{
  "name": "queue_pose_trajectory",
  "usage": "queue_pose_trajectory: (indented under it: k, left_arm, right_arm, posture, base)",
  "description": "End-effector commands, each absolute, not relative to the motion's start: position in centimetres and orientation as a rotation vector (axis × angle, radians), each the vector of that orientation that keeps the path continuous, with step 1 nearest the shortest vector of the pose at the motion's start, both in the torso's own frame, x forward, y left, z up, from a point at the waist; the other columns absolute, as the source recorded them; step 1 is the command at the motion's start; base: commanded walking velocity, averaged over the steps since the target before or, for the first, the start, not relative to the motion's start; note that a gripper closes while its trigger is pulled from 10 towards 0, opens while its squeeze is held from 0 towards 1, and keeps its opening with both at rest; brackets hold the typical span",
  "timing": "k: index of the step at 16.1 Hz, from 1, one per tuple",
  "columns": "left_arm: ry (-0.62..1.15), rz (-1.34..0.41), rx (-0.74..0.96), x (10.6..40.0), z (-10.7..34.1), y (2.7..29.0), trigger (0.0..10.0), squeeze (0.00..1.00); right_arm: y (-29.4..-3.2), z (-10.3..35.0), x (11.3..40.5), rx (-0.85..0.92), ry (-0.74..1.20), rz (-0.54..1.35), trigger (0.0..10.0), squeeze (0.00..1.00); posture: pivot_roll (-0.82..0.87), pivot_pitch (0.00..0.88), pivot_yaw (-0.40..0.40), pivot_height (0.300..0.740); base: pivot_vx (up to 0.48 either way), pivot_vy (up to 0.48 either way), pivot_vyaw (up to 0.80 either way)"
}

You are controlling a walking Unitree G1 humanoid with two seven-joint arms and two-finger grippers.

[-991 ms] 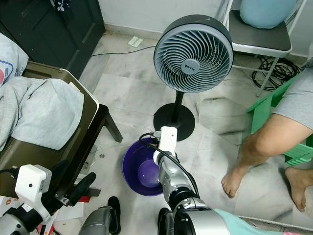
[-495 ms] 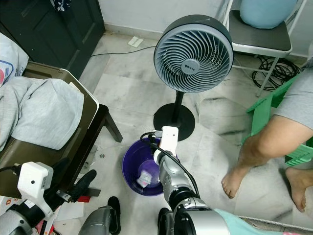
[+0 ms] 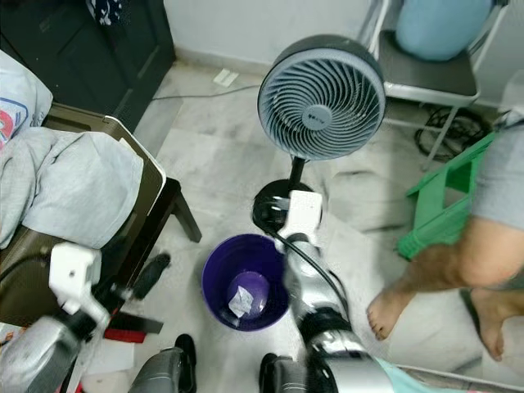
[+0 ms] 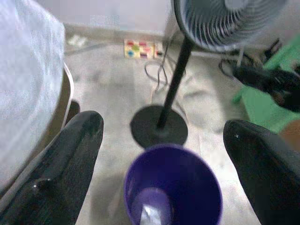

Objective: Clean up the room

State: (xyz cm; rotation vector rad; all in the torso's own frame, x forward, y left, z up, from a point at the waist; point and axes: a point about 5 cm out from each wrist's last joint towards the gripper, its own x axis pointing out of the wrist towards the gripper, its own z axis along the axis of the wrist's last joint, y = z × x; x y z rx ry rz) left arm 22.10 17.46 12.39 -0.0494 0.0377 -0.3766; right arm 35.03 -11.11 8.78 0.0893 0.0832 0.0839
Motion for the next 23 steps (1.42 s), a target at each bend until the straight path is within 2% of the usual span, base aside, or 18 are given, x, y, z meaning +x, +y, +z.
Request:
queue_pose_trajectory:
  k: [1, 5, 8, 10, 11, 12, 13, 14, 18, 20, 23]
  left_arm:
    - [0.041, -0.35, -0.044, 22.3, 12.0, 17.7, 10.0, 0.0]
    - [-0.046, -0.249, -0.037, 25.4, 12.6, 17.4, 10.0, 0.0]
    - [-0.095, -0.162, -0.057, 26.5, 12.6, 17.7, 10.0, 0.0]
    - [-0.106, -0.132, -0.064, 27.0, 12.4, 17.9, 10.0, 0.0]
    - [-0.106, -0.124, -0.063, 27.2, 12.3, 17.9, 10.0, 0.0]
    - [-0.105, -0.128, -0.064, 27.3, 12.2, 17.7, 10.0, 0.0]
    - [-0.105, -0.137, -0.066, 27.4, 12.1, 17.5, 10.0, 0.0]
    - [-0.113, -0.141, -0.062, 27.4, 12.1, 17.3, 10.0, 0.0]
    - [-0.082, -0.124, -0.073, 27.4, 10.9, 17.3, 10.0, 0.0]
    - [-0.083, -0.163, -0.088, 27.1, 10.8, 16.4, 10.0, 0.0]
    - [-0.085, -0.147, -0.142, 25.7, 10.8, 15.9, 10.0, 0.0]
  right_arm:
    - [-11.6, 9.3, 34.8, 0.005, 0.025, 0.088, 10.0, 1.0]
    - [-13.7, 10.9, 35.0, 0.022, -0.017, 0.07, 10.0, 1.0]
    - [-14.5, 12.1, 33.7, -0.069, -0.104, 0.108, 10.0, 1.0]
    - [-15.7, 11.5, 32.4, -0.099, -0.101, 0.094, 10.0, 0.95]
    - [-16.5, 11.1, 31.6, -0.125, -0.095, 0.075, 10.0, 0.87]
    - [-17.3, 10.6, 30.4, -0.145, -0.081, 0.063, 10.0, 0.75]
    - [-17.7, 10.2, 29.5, -0.155, -0.059, 0.066, 10.0, 0.0]
    - [-17.7, 9.9, 28.6, -0.183, -0.04, 0.087, 10.0, 0.0]
    - [-16.4, 10.7, 28.1, -0.298, -0.066, 0.231, 10.0, 0.0]
    - [-14.7, 11.6, 27.6, -0.333, -0.094, 0.344, 10.0, 0.0]
    - [-14.7, 12.1, 28.6, -0.29, -0.104, 0.24, 10.0, 0.0]
  posture:
    - [0.01, 0.164, -0.023, 0.74]
    - [-0.03, 0.08, -0.043, 0.74]
    - [-0.04, 0.0, -0.06, 0.74]
    - [-0.05, 0.0, -0.054, 0.74]
    - [-0.05, 0.0, -0.055, 0.74]
    - [-0.05, 0.0, -0.058, 0.74]
    - [-0.05, 0.0, -0.057, 0.74]
    - [-0.06, 0.0, -0.056, 0.74]
    - [-0.09, 0.0, -0.02, 0.74]
    - [-0.09, 0.0, -0.038, 0.74]
    - [-0.06, 0.0, -0.087, 0.74]
  base:
    - [0.0, 0.0, 0.0]
    - [0.0, 0.0, 0.0]
    - [0.0, 0.0, 0.0]
    - [0.0, 0.0, 0.0]
    - [0.0, 0.0, 0.0]
    - [0.0, 0.0, 0.0]
    - [0.0, 0.0, 0.0]
    - [0.0, 0.0, 0.0]
    - [0.0, 0.0, 0.0]
    - [0.0, 0.0, 0.0]
    - [0.0, 0.0, 0.0]
